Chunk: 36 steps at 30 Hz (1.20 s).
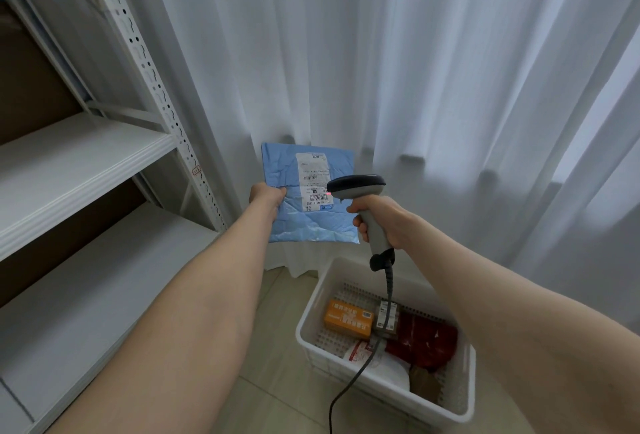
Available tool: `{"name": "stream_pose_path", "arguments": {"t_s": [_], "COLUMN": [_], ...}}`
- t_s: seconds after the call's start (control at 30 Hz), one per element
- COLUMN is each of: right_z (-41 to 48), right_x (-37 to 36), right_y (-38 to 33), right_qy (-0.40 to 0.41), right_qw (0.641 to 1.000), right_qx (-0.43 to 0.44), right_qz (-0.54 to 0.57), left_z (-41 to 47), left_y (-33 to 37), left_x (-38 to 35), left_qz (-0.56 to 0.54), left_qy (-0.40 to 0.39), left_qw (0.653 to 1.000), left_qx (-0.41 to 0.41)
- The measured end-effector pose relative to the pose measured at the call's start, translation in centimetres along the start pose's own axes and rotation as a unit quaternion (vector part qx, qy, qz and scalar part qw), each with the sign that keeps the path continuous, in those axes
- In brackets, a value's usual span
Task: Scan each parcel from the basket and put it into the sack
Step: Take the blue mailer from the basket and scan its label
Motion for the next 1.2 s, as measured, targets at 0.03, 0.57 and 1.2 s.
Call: {"name": "stream_pose_path", "arguments": {"t_s": [0.03,0.57,1.2], "right_z": [0.0,0.2,-1.6], "right_x": [0.0,-2.1,-5.7], "right_y": [0.0,-1.9,0.3], "right_qy": [-0.001,0.003,0.034], "right_qw": [1.000,0.999,0.998], "right_qx": [0.001,0.042,0.049], "right_qz": [-0.006,0.023,0.033], "left_z": [0.0,0.3,-2.0], "left_y": [0.0,0.5,-0.5], "left_x": [0.1,2.1,5.8], "left_qz": [0.001,-0.007,0.009], "left_qy": [0.001,-0.004,-0.051], "left_qw": [1.000,1.000,0.999], "left_qx": [0.002,0.001,-0.003]}}
Point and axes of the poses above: each hand's wrist, its own z-axis towards the middle knuckle, its own x-axis out of the back of the hand, y = z × x, the point moved 1 cm from there along z, towards the middle knuckle, and after that the axes turned 5 degrees about -x, right-handed, at the moved point
